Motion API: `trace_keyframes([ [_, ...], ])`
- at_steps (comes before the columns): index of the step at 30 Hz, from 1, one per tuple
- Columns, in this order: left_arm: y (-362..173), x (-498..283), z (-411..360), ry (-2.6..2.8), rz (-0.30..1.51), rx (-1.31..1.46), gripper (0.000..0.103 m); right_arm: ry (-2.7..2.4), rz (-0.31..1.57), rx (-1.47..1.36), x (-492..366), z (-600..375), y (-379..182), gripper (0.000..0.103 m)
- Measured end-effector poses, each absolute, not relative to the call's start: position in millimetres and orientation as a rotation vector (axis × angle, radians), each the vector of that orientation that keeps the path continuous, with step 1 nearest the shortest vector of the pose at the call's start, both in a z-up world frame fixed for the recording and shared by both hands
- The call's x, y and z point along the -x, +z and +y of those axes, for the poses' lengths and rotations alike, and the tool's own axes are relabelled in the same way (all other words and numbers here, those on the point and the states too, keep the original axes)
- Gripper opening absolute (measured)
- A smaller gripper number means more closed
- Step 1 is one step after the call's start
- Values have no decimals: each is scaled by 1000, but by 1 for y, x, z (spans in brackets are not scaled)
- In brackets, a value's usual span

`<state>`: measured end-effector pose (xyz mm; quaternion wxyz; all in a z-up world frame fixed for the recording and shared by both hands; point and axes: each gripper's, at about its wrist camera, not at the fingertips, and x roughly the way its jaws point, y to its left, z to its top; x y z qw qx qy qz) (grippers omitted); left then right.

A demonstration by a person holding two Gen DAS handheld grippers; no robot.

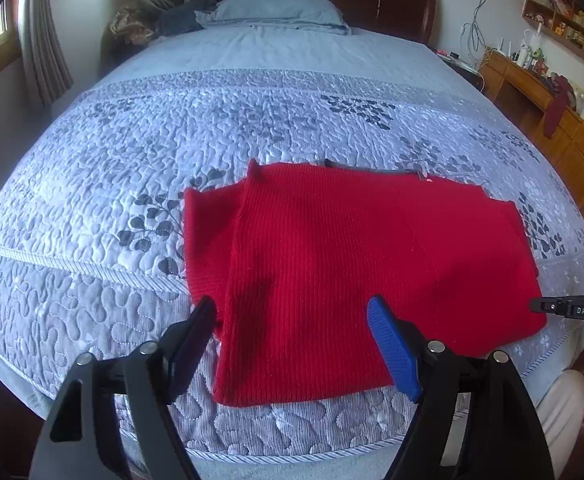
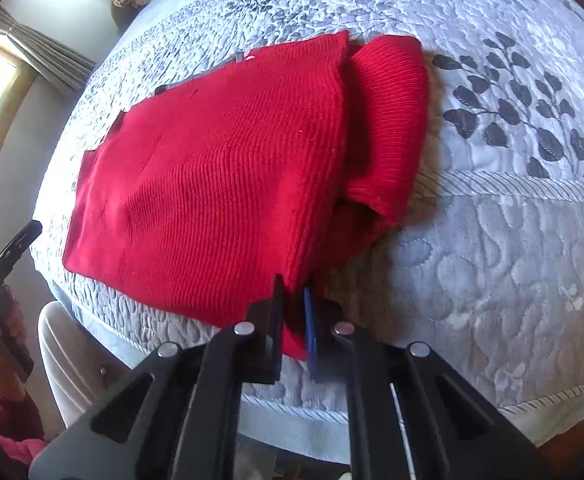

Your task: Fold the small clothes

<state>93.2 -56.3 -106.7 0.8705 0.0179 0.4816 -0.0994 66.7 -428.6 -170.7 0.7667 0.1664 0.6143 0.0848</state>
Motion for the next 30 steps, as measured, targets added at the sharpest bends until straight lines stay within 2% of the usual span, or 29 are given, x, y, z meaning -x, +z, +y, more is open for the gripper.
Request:
trace_keyframes([
  [9, -108, -94, -59, -215, 1010, -51, 81, 149, 1384, -341, -62, -429, -195, 6],
  [15, -128, -103, -57, -215, 1073, -34, 84, 131, 1395, -350, -64, -427, -197, 7],
  [20, -149, -114, -56, -200, 1142, -23, 84, 135, 1337, -424, -64, -435, -172, 21],
  [24, -152, -126, -63, -226, 1164, -9, 84, 115, 1285, -450, -72, -447, -148, 60],
  [27, -151, -138, -78, -238, 1161, -35, 84, 88, 1290, -432, -82, -452, -144, 61],
  [30, -154, -152, -98, -265, 1172, -51, 84, 105, 1299, -468, -96, -456, -148, 67],
])
